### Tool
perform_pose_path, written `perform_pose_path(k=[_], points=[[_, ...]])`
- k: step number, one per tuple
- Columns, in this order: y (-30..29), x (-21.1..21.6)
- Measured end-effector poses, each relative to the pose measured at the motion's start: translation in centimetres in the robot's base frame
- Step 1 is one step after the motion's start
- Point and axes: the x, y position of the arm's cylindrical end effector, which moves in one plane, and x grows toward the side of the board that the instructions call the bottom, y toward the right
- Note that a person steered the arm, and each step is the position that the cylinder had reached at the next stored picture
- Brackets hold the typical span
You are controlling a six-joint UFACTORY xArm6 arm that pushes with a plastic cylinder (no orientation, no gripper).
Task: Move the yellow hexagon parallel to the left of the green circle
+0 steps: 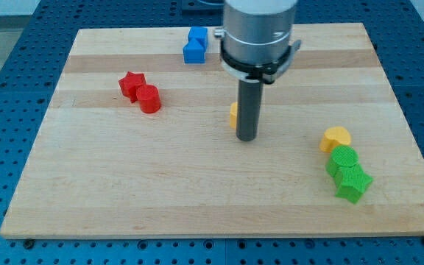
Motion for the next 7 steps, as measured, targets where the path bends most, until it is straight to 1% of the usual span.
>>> perform_pose_path(k=[1,2,3,4,5,6,7], points=[[4.2,-1.7],[7.3,-4.5],[4.4,-5.8],[-3.1,-3.3],[-9.1,1.4],[-8.7,0.1],[-2.9,-7.0]])
